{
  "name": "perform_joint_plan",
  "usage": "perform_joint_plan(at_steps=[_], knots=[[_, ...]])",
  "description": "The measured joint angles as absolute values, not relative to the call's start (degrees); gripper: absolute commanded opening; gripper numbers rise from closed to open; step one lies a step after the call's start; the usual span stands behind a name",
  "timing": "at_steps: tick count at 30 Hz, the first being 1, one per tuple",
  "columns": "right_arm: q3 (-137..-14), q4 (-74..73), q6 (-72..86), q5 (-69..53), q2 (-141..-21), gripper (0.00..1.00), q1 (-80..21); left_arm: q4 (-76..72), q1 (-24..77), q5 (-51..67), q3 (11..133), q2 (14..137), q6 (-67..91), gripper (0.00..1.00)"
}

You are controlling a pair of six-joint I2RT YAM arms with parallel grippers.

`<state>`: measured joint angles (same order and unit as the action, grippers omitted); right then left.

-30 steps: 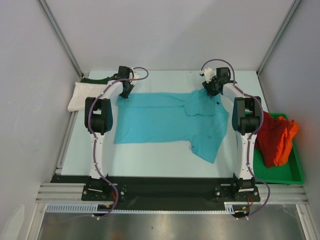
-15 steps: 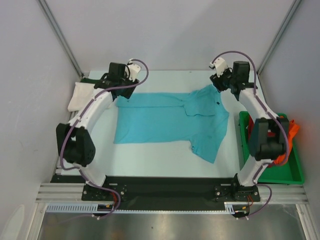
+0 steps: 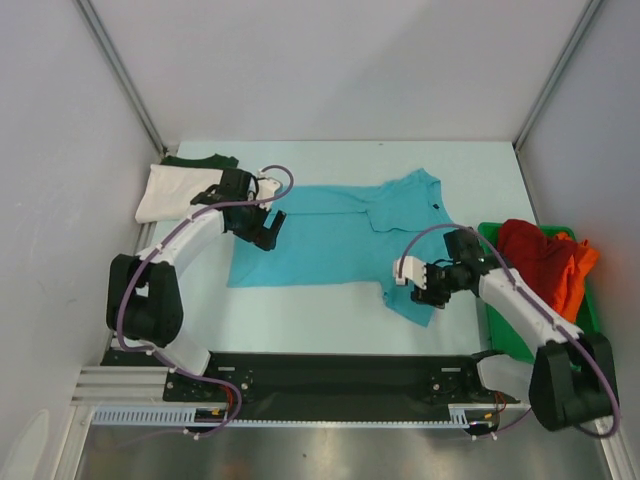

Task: Fold and stack the t-shirts
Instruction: Fold the tshirt

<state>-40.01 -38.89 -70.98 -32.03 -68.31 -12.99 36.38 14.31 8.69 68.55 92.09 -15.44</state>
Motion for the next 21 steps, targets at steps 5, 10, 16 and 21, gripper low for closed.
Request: perform_joint_plan(at_steps=[5, 10, 16, 21], knots=[[-35.5, -45.3, -78.1, -32.0, -58.8, 0.55, -14.3, 35.4, 13.6, 11.6, 67.4, 91.6, -14.4, 0.93], [-31.2, -47.0, -81.4, -31.2, -58.3, 0.54, -16.4, 34.6, 13.3, 11.3, 66.9, 91.6, -14.3, 0.84], [-29.8, -46.5, -82.4, -29.8, -61.5, 0.53, -17.6, 33.5, 12.4, 7.6, 65.6, 91.6, -14.5, 0.81], [-29.8, -44.8, -82.4, -29.2, -63.4, 0.51, -17.6, 33.1, 11.3, 6.1, 65.5, 91.6, -14.5, 0.81]])
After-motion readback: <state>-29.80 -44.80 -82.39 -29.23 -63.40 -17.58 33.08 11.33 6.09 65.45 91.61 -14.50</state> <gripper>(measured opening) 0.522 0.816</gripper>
